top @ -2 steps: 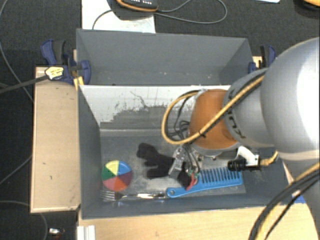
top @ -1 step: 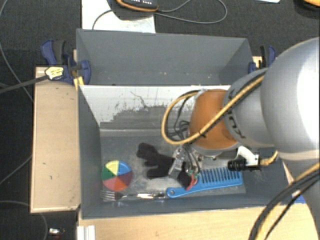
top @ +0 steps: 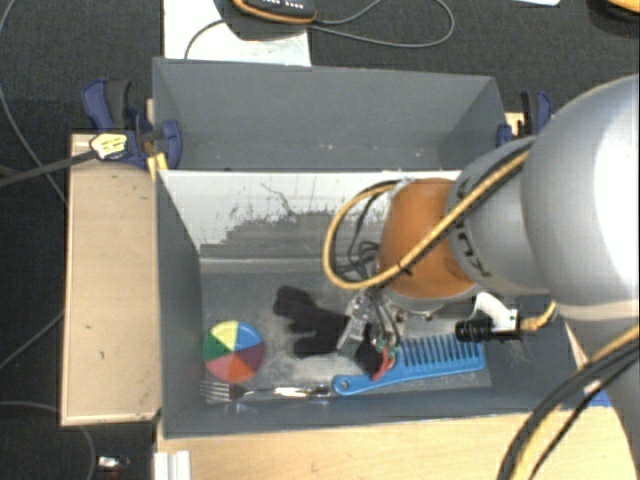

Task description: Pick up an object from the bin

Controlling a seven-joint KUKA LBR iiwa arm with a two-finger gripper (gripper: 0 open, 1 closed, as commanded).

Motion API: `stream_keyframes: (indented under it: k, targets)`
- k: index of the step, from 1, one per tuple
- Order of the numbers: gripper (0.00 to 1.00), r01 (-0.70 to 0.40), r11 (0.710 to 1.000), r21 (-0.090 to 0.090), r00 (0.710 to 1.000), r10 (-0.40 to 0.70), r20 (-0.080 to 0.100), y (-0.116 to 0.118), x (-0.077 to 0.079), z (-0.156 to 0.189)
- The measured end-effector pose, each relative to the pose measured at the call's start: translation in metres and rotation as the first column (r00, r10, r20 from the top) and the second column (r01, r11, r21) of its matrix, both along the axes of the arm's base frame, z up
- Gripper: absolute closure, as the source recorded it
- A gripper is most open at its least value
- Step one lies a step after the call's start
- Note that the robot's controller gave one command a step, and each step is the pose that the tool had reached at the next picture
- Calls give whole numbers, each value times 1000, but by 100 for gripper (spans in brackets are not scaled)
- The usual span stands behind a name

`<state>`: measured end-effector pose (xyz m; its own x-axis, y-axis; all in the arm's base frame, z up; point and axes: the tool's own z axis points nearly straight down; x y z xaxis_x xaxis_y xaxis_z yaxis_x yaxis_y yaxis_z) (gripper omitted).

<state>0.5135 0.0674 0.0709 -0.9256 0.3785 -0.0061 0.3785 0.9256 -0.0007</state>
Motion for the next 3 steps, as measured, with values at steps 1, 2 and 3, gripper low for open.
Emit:
stream_keyframes:
  k: [1, 2, 3]
  targets:
    - [100, 21, 1000, 0, 1000, -21, 2, 1, 10, 119]
    - [100, 19, 1000, 0, 1000, -19, 2, 0, 10, 119]
    - [100, 43, 999, 1, 999, -43, 8, 10, 13, 65]
